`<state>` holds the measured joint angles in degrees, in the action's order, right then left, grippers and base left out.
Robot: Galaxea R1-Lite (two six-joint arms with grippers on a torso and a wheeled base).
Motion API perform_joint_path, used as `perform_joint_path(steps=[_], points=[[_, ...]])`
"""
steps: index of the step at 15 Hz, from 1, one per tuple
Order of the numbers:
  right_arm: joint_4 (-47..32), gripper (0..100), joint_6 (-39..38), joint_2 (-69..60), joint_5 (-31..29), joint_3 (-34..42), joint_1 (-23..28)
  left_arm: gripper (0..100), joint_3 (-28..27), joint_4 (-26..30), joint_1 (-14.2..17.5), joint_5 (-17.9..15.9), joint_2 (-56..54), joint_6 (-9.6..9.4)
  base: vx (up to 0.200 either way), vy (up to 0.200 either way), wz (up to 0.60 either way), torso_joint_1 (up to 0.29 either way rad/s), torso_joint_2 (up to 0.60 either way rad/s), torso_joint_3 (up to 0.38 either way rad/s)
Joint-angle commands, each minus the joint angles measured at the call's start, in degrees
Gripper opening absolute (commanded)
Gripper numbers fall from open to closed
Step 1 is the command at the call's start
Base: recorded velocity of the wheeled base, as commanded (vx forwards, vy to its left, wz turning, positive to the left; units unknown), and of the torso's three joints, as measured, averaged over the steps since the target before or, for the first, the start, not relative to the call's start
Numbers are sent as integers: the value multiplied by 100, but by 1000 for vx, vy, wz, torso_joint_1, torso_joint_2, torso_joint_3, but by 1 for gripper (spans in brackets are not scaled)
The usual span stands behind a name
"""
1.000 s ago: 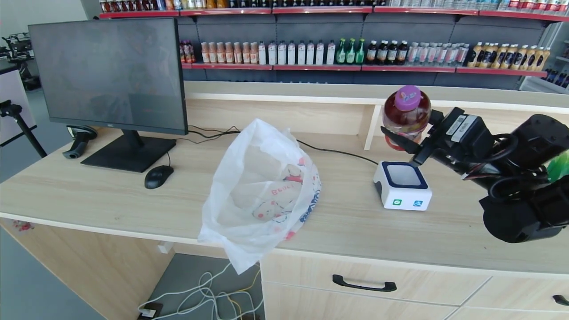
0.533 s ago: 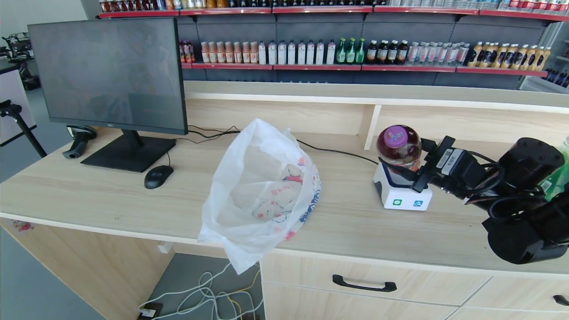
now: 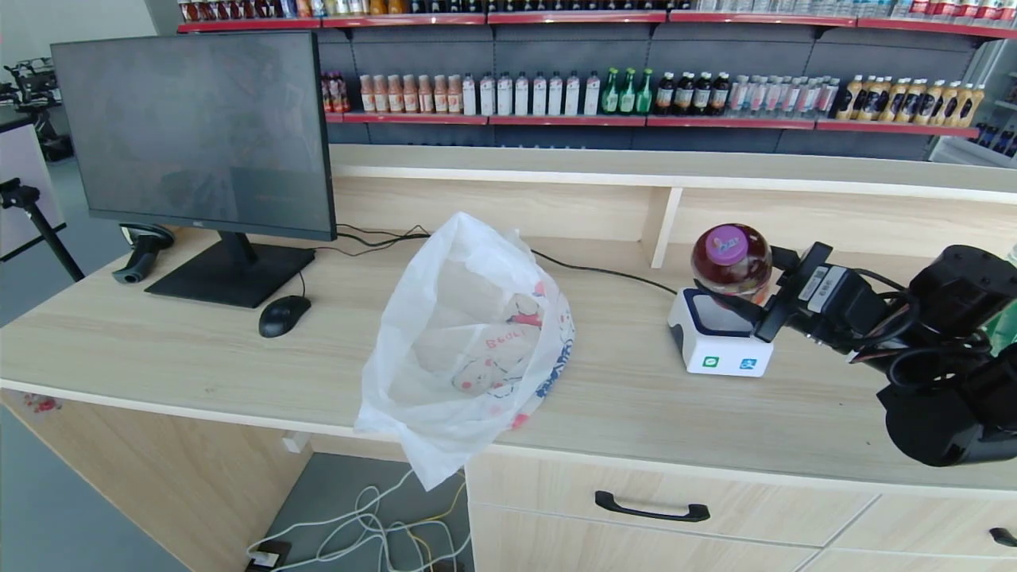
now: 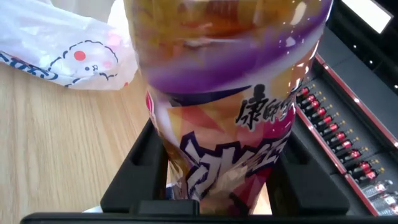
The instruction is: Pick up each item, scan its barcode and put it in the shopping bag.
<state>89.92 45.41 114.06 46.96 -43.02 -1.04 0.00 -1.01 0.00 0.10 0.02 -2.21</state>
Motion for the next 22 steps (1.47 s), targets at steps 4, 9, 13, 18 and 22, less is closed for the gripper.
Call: perform_joint_path(steps=[4,9,13,18,22], points=[[8,0,12,187,-2,-22,165,100,0,5,0,-1,6,1,0,0,0,0,0,0],[8,0,-41,293,-2,-207,227,100,0,5,0,-1,6,19,0,0,0,0,0,0],[8,0,-32,328,-2,-224,235,100,0,13,9,-1,6,19,0,0,0,0,0,0],[8,0,-32,328,-2,-163,235,100,0,48,0,-1,-2,1,0,0,0,0,0,0],[8,0,-164,196,-11,-136,227,100,0,57,0,-1,-2,45,0,0,0,0,0,0]])
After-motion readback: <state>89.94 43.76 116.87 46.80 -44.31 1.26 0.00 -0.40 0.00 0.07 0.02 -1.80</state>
